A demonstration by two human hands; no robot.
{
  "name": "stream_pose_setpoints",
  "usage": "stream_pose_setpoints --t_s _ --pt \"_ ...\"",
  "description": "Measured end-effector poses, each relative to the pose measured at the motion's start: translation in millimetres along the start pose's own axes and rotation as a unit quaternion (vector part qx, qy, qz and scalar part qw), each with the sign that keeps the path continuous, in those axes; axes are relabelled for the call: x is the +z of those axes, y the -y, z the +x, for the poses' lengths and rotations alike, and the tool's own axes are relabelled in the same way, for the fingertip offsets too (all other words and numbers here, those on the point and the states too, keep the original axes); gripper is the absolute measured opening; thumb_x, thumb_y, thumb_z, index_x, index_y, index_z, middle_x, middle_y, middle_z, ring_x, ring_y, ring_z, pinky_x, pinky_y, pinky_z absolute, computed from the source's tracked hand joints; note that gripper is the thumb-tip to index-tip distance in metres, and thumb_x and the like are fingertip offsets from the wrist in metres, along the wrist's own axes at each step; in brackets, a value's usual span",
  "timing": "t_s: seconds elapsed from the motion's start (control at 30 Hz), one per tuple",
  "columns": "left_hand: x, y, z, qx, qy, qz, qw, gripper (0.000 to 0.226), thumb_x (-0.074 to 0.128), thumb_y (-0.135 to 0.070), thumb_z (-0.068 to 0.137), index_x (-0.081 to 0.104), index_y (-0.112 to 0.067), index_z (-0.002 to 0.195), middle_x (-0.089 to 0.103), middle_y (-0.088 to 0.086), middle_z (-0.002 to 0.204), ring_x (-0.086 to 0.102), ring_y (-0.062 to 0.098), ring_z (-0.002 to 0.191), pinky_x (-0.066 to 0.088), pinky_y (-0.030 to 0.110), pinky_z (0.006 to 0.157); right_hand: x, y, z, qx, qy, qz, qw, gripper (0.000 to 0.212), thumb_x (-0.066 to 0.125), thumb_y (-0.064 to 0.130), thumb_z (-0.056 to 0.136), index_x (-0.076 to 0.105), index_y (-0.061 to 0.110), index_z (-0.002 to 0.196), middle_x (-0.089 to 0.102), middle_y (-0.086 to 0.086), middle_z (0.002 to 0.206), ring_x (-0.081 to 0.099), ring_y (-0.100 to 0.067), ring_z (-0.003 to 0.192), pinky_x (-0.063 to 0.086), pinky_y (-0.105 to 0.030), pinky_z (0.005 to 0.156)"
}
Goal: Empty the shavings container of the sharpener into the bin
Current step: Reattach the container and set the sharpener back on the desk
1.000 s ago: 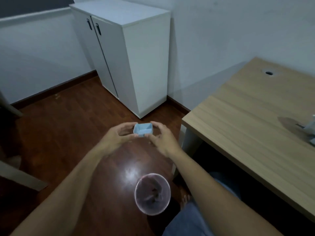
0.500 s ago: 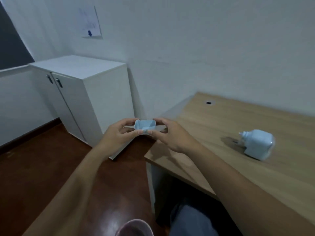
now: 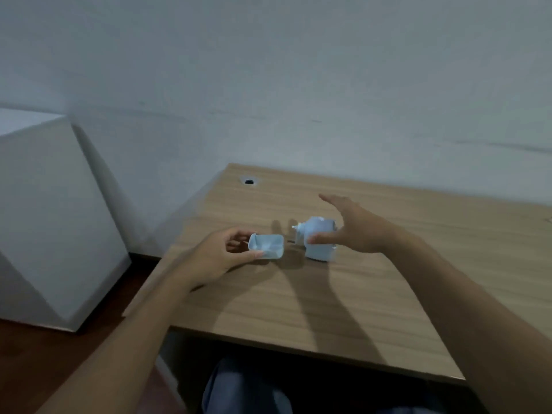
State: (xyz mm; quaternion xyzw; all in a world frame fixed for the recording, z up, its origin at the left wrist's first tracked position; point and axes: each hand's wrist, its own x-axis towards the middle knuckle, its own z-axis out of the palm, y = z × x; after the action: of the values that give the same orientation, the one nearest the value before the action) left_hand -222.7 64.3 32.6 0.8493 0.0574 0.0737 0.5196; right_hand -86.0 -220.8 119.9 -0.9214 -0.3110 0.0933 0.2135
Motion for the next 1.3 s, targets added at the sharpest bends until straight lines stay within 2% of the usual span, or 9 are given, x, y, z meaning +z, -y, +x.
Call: stream_pose_setpoints --t_s 0.07,0.17,0.27,0.4,0.67,0.8,0.9,1.1,1.3 --pt "15 -2 9 0.005 0.020 0.009 1.000 0.047 0.092 -0.039 0.090 0.077 -0.032 0.134 0.085 -0.016 0.123 0.081 0.002 0.113 0.064 0.033 0.107 5 -25 -8 0.040 0.027 0.031 0.998 0.130 0.094 0.061 0.072 0.023 0.021 0.174 0.039 -0.004 0.175 0.039 -0.022 0.162 0.035 -0.037 0.129" --pt "29 -2 15 0.013 0.039 0.058 0.997 0.052 0.090 -0.054 0.087 0.075 -0.040 0.135 0.082 -0.022 0.125 0.077 -0.002 0.117 0.062 0.032 0.107 23 -54 -13 0.054 0.042 0.104 0.992 0.102 0.099 0.034 0.079 0.043 0.021 0.163 0.066 0.012 0.146 0.065 -0.004 0.133 0.048 -0.019 0.116" --pt "35 -1 17 0.026 0.036 0.093 0.995 0.062 0.088 -0.060 0.086 0.070 -0.045 0.142 0.078 -0.025 0.131 0.071 -0.006 0.123 0.058 0.028 0.109 40 -73 -7 0.053 0.004 0.182 0.982 0.077 0.098 0.027 0.081 0.057 0.021 0.146 0.074 0.014 0.134 0.073 0.006 0.119 0.057 -0.027 0.112" --pt "39 0 17 0.058 0.023 0.105 0.993 0.067 0.089 -0.055 0.086 0.069 -0.041 0.149 0.075 -0.023 0.138 0.068 -0.007 0.128 0.055 0.026 0.114 52 -81 -2 0.041 -0.015 0.220 0.975 0.067 0.093 0.024 0.087 0.058 0.020 0.144 0.074 0.012 0.136 0.069 0.023 0.106 0.052 0.001 0.087" --pt "45 1 26 0.072 0.034 0.127 0.989 0.061 0.084 -0.059 0.090 0.066 -0.053 0.148 0.078 -0.023 0.130 0.070 0.005 0.120 0.058 0.034 0.106 58 -88 1 0.010 0.000 0.235 0.972 0.064 0.090 0.018 0.091 0.059 0.018 0.148 0.075 0.011 0.139 0.070 0.006 0.125 0.051 -0.003 0.096" --pt "57 -3 33 0.048 -0.019 0.109 0.993 0.059 0.087 -0.045 0.092 0.070 -0.040 0.149 0.078 -0.016 0.113 0.070 0.012 0.107 0.048 0.009 0.083 63 -87 -1 0.013 -0.015 0.247 0.969 0.066 0.094 0.021 0.086 0.061 0.018 0.143 0.078 0.013 0.133 0.072 0.001 0.127 0.053 -0.012 0.102" --pt "65 -6 37 0.021 -0.031 0.079 0.996 0.081 0.091 -0.041 0.090 0.055 -0.032 0.162 0.076 -0.024 0.128 0.070 -0.005 0.104 0.046 -0.004 0.085 73 -85 -2 0.024 -0.044 0.246 0.968 0.067 0.100 0.037 0.076 0.065 0.027 0.132 0.080 0.016 0.127 0.073 0.001 0.121 0.054 -0.026 0.108" --pt "71 -9 43 0.015 0.044 0.075 0.996 0.113 0.087 -0.050 0.091 0.015 -0.035 0.178 0.063 -0.024 0.155 0.054 -0.002 0.147 0.038 0.035 0.129 89 -78 -5 0.021 -0.098 0.235 0.967 0.067 0.101 0.049 0.070 0.063 0.030 0.122 0.078 0.016 0.121 0.071 -0.001 0.118 0.055 -0.029 0.104" --pt "90 -17 51 0.056 0.107 0.024 0.992 0.091 0.081 -0.026 0.098 0.029 -0.037 0.172 0.074 -0.019 0.148 0.070 -0.004 0.133 0.050 0.040 0.124 98 -76 -6 0.018 -0.135 0.225 0.965 0.074 0.097 0.064 0.065 0.059 0.028 0.118 0.077 0.015 0.115 0.073 -0.006 0.109 0.060 -0.044 0.100"
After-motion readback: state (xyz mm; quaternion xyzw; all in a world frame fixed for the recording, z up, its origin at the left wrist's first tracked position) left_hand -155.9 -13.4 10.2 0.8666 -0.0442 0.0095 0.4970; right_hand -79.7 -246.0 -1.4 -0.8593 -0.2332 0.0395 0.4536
